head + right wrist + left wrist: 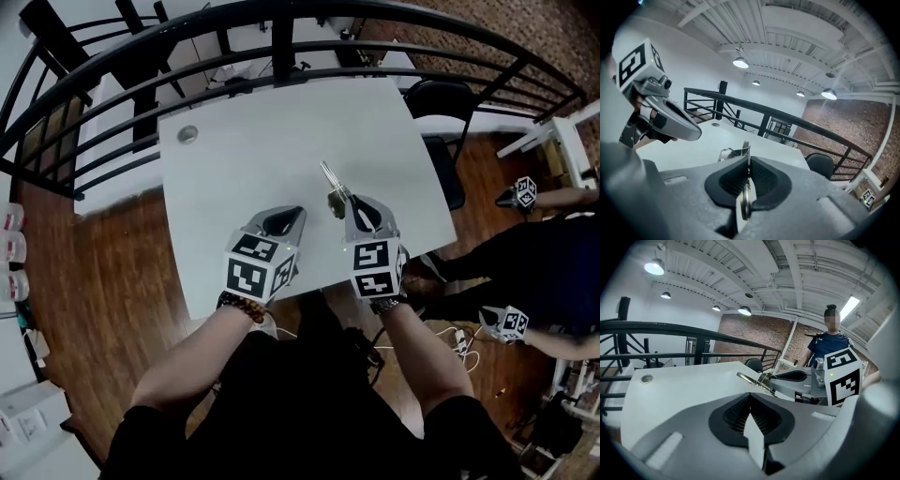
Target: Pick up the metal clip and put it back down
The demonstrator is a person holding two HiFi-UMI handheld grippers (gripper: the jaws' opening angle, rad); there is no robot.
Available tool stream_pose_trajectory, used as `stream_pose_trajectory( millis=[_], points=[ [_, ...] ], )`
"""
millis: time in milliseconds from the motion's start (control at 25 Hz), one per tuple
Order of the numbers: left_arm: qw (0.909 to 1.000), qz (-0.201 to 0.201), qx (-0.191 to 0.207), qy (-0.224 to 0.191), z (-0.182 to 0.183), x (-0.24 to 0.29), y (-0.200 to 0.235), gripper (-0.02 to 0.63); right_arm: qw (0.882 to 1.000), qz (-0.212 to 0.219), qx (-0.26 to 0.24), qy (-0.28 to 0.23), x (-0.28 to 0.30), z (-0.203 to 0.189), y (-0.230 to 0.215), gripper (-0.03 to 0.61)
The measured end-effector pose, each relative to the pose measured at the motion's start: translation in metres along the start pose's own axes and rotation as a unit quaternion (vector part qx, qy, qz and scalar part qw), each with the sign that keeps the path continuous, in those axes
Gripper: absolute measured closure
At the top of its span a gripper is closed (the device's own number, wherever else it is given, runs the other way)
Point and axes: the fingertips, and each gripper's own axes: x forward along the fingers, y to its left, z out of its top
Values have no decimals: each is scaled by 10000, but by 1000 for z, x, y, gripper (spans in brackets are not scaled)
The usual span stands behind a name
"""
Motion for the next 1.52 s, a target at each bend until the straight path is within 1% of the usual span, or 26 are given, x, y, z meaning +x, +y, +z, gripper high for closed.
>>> stream_pose_trajectory(
  millis=[160, 280, 480, 720, 920, 1040, 1200, 1400, 1480, 1520],
  points=[
    [9996, 166, -221, 46, 23, 46, 22, 597, 9996, 124, -256, 76, 48, 2, -36, 583],
    [9984, 332, -441, 146, 30, 65, 38, 597, 9985, 270, -472, 115, 78, 5, -46, 583],
    [9966, 444, -670, 202, 57, 99, 71, 597, 9951, 337, -918, 125, 132, 27, -67, 583],
    [9948, 550, -811, 264, 82, 133, 79, 597, 9869, 383, -1564, 127, 171, 34, -90, 583],
    [9925, 663, -954, 391, 79, 141, 98, 597, 9758, 349, -2158, 73, 196, 38, -84, 583],
    [9917, 732, -960, 433, 76, 152, 99, 597, 9701, 335, -2405, 46, 208, 29, -88, 583],
    [9904, 847, -973, 506, 70, 157, 106, 597, 9660, 355, -2562, 54, 221, 16, -85, 581],
    [9897, 904, -983, 508, 67, 155, 110, 597, 9607, 332, -2754, -11, 225, 12, -78, 580],
    [9894, 932, -983, 529, 66, 155, 110, 597, 9596, 391, -2786, 14, 226, 9, -75, 572],
    [9893, 944, -980, 530, 67, 154, 110, 597, 9597, 432, -2775, 51, 227, 7, -74, 558]
  ],
)
